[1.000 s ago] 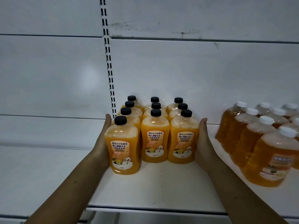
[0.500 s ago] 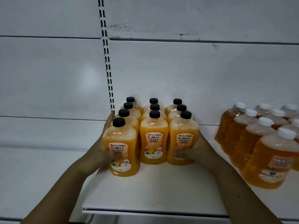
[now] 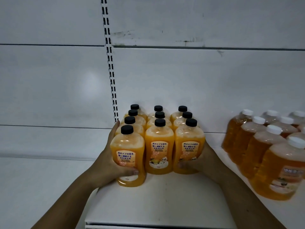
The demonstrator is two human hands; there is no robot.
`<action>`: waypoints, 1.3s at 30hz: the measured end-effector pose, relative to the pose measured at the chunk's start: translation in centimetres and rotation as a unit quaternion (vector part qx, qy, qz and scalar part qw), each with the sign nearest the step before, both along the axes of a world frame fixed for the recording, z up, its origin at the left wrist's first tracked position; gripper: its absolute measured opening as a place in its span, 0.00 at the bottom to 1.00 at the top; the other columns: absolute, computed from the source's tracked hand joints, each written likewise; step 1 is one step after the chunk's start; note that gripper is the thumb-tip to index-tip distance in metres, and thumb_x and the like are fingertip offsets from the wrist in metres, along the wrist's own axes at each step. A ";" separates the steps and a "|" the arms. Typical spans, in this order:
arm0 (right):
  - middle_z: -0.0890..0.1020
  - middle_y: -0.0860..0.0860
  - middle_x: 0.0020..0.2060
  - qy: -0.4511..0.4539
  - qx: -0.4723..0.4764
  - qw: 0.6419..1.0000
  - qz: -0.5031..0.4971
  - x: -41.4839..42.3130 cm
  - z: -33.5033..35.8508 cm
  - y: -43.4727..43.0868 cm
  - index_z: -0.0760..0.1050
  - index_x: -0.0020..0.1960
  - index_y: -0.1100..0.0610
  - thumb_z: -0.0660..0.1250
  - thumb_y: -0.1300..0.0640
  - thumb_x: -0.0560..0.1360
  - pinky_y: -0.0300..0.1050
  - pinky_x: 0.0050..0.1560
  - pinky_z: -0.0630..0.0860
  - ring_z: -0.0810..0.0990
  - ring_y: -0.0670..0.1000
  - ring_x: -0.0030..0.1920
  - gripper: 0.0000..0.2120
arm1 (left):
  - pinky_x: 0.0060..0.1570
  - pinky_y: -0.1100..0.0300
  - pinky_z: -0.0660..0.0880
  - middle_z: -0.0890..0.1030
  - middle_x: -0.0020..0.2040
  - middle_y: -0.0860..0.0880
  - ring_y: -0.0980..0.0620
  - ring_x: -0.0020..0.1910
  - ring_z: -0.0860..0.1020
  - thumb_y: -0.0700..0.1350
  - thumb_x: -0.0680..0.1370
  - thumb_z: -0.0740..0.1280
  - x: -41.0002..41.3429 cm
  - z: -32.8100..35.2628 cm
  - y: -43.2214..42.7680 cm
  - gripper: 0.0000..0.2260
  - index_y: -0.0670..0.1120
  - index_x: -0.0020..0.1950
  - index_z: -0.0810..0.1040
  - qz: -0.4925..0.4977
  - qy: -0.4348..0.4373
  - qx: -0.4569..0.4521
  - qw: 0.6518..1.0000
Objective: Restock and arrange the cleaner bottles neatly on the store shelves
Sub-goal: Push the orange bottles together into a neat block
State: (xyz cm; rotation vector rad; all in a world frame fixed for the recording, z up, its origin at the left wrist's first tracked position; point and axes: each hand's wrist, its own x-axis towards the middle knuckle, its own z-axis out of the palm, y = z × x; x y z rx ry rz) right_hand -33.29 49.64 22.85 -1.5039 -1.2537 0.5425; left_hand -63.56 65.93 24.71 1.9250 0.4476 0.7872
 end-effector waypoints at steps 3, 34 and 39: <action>0.81 0.44 0.66 0.005 0.001 1.000 0.003 -0.3 0.3 -0.2 0.63 0.78 0.45 0.89 0.43 0.54 0.51 0.63 0.82 0.82 0.49 0.65 0.59 | 0.54 0.63 0.81 0.77 0.70 0.49 0.54 0.67 0.80 0.60 0.52 0.88 -0.2 -0.3 0.3 0.68 0.49 0.83 0.52 -0.005 -0.003 -0.016 1.000; 0.88 0.44 0.53 0.113 0.054 0.991 -0.051 -2.6 1.5 -0.2 0.76 0.68 0.49 0.79 0.24 0.51 0.42 0.50 0.85 0.87 0.46 0.53 0.52 | 0.37 0.51 0.85 0.88 0.52 0.41 0.43 0.44 0.88 0.71 0.78 0.56 3.1 2.1 -1.2 0.29 0.52 0.63 0.81 0.051 -0.184 -0.438 0.878; 0.88 0.45 0.56 0.101 0.054 0.992 -0.056 -2.8 1.4 -0.2 0.76 0.69 0.49 0.81 0.28 0.55 0.46 0.53 0.84 0.87 0.48 0.55 0.49 | 0.36 0.51 0.85 0.88 0.50 0.41 0.43 0.42 0.88 0.70 0.80 0.54 3.0 2.2 -1.4 0.28 0.51 0.61 0.81 0.048 -0.184 -0.435 0.880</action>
